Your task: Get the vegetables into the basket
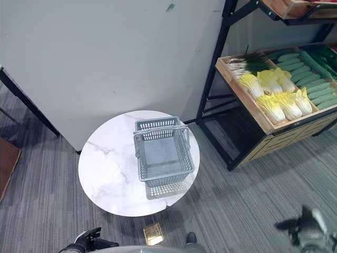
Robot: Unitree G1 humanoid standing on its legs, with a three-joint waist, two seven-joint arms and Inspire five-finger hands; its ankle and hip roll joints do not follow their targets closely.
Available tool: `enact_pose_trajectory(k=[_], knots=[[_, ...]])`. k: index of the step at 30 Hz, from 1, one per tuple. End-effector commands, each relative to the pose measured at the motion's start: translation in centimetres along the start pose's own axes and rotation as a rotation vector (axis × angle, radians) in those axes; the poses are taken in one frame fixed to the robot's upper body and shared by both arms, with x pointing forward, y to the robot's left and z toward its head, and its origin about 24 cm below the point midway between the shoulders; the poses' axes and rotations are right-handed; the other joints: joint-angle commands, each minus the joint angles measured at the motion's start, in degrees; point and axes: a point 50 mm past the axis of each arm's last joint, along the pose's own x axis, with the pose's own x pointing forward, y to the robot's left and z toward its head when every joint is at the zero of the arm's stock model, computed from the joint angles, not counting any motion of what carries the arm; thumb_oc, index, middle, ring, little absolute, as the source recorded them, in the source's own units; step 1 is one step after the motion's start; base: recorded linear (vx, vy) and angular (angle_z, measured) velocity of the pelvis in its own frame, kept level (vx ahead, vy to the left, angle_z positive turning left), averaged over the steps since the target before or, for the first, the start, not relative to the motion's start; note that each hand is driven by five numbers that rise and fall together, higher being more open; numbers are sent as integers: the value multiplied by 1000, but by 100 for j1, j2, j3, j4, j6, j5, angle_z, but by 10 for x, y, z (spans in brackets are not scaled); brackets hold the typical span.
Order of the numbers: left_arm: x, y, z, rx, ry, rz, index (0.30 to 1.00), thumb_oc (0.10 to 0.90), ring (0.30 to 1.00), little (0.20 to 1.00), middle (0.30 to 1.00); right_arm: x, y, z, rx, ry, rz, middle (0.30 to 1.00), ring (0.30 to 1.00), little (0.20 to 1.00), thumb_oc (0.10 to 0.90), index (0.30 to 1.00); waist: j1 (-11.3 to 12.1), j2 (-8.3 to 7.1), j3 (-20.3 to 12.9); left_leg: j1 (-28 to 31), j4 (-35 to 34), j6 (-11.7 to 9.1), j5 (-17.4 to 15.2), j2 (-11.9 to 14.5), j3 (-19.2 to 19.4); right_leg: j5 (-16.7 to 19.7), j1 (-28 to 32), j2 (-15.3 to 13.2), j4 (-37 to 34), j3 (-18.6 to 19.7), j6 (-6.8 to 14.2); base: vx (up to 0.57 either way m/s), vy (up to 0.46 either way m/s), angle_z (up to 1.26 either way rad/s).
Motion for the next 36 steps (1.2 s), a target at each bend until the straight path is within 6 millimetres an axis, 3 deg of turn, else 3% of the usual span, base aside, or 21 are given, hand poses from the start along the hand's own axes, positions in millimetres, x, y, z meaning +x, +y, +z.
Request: enact_pose_trajectory(k=[1, 2, 3, 4, 5, 6, 8, 9, 10, 12, 13, 15, 16, 17, 18, 19, 21, 22, 29, 36], knots=[[3, 6, 20, -20, -68, 51, 1000, 900, 1000, 1000, 1000, -4, -8, 97, -54, -424, -147, 1000, 1000, 1000, 900, 1000, 261, -249, 275, -111, -25, 23, 111, -20, -228, 504, 37, -248, 144, 15, 126, -52, -28, 17], [3, 4, 20, -13, -69, 51, 1000, 900, 1000, 1000, 1000, -14, -13, 134, -83, -578, -172, 1000, 1000, 1000, 900, 1000, 307, -260, 272, -149, -25, 18, 126, -25, -279, 498, 46, -253, 132, -38, 131, -26, -18, 27], [3, 4, 20, -14, -69, 51, 1000, 900, 1000, 1000, 1000, -14, -13, 134, -84, -579, -173, 1000, 1000, 1000, 900, 1000, 299, -259, 274, -148, -25, 18, 126, -25, -285, 497, 51, -253, 131, -45, 131, -12, -28, 27], [3, 1, 20, -1, -72, 45, 1000, 900, 1000, 1000, 1000, -32, -10, 177, -132, -769, -169, 1000, 1000, 1000, 900, 1000, 378, -276, 278, -192, -25, 12, 157, -18, -343, 488, 69, -260, 116, -117, 131, -16, -41, 34], [3, 0, 20, 9, -72, 44, 1000, 900, 1000, 1000, 1000, -47, -5, 202, -164, -896, -148, 1000, 1000, 1000, 900, 1000, 447, -289, 284, -255, -25, 1, 194, -7, -395, 484, 71, -262, 100, -198, 136, -16, -41, 29], [3, 0, 20, 9, -72, 44, 1000, 900, 1000, 1000, 1000, -47, -5, 202, -164, -896, -148, 1000, 1000, 1000, 900, 1000, 444, -288, 283, -256, -25, 1, 195, -7, -398, 484, 72, -262, 99, -201, 136, -15, -31, 32], [3, 1, 23, 51, -77, 45, 1000, 900, 1000, 1000, 1000, -64, 6, 232, -164, -1023, -110, 1000, 1000, 1000, 900, 1000, 511, -287, 301, -318, -25, -10, 227, -3, -451, 474, 78, -261, 84, -289, 134, -13, -18, 30], [3, 1, 23, 51, -77, 45, 1000, 900, 1000, 1000, 1000, -64, 6, 232, -164, -1023, -110, 1000, 1000, 1000, 900, 1000, 511, -287, 301, -318, -25, -10, 227, -3, -451, 474, 78, -261, 84, -290, 134, -4, -23, 20], [4, -1, 28, 89, -96, 41, 1000, 900, 1000, 1000, 1000, -77, 16, 252, -127, -1101, -68, 1000, 1000, 1000, 900, 1000, 568, -285, 319, -369, -25, -19, 248, 2, -501, 470, 68, -262, 77, -333, 129, -24, -27, 21], [4, -2, 28, 91, -98, 40, 1000, 900, 1000, 1000, 1000, -83, 20, 261, -143, -1136, -46, 1000, 1000, 1000, 900, 1000, 616, -288, 344, -429, -25, -27, 273, 1, -550, 474, 53, -264, 75, -384, 128, -44, -32, 26], [4, -3, 33, 74, -112, 46, 1000, 900, 1000, 1000, 1000, -98, 38, 286, -115, -1207, 28, 1000, 1000, 1000, 900, 1000, 743, -280, 415, -563, -25, -40, 338, 6, -634, 474, 15, -274, 66, -490, 125, -54, -35, 17], [5, -4, 40, 62, -133, 43, 1000, 900, 1000, 1000, 1000, -106, 46, 300, -139, -1240, 51, 1000, 1000, 1000, 900, 1000, 804, -274, 479, -652, -25, -51, 383, 17, -695, 472, -21, -273, 70, -551, 122, 2, -28, 16], [-11, 75, 166, 55, -309, 205, 1000, 900, 1000, 1000, 1000, -122, 74, 321, -181, -1279, 168, 1000, 1000, 1000, 900, 1000, 532, -259, 328, -638, -25, -102, 379, 53, -587, 499, -51, -228, 67, -471, 129, 66, -7, 17], [6, 25, 93, 50, -202, 124, 1000, 900, 1000, 1000, 1000, -134, 78, 323, -174, -1329, 159, 1000, 1000, 1000, 900, 1000, 614, -310, 418, -613, -25, -87, 349, 66, -559, 484, -50, -232, 69, -464, 112, 75, -1, 18], [6, 25, 93, 51, -201, 123, 1000, 900, 1000, 1000, 1000, -134, 78, 323, -175, -1329, 160, 1000, 1000, 1000, 900, 1000, 608, -312, 396, -635, -25, -86, 357, 63, -561, 489, -71, -236, 69, -465, 112, -45, -34, 4], [8, -7, 55, 83, -127, 56, 1000, 900, 1000, 1000, 1000, -134, 81, 320, -139, -1333, 157, 1000, 1000, 1000, 900, 1000, 753, -362, 477, -673, -25, -81, 374, 78, -615, 471, -77, -224, 64, -484, 89, -51, -59, -21], [5, -20, 34, 83, -111, 21, 1000, 900, 1000, 1000, 1000, -121, 55, 328, -166, -1288, 77, 1000, 1000, 1000, 900, 1000, 958, -387, 554, -870, -25, -86, 453, 61, -757, 476, -152, -234, 57, -607, 88, -102, -92, -4], [5, -23, 34, 77, -126, 11, 1000, 900, 1000, 1000, 1000, -122, 46, 337, -144, -1291, 44, 1000, 1000, 1000, 900, 1000, 1053, -353, 655, -990, -25, -87, 515, 44, -857, 491, -203, -233, 61, -685, 92, -91, -61, 31], [6, -24, 53, 88, -192, 17, 1000, 900, 1000, 1000, 1000, -123, 44, 352, -193, -1288, -26, 1000, 1000, 1000, 900, 1000, 1188, -283, 821, -1156, -25, -89, 597, 34, -963, 514, -303, -229, 41, -772, 74, -33, -11, 16], [5, -27, 68, 86, -248, 8, 1000, 900, 1000, 1000, 1000, -105, 30, 353, -227, -1180, -90, 1000, 1000, 1000, 900, 1000, 1271, -260, 940, -1327, -25, -106, 662, 33, -1070, 532, -401, -231, 15, -853, 66, -9, -4, 3]])
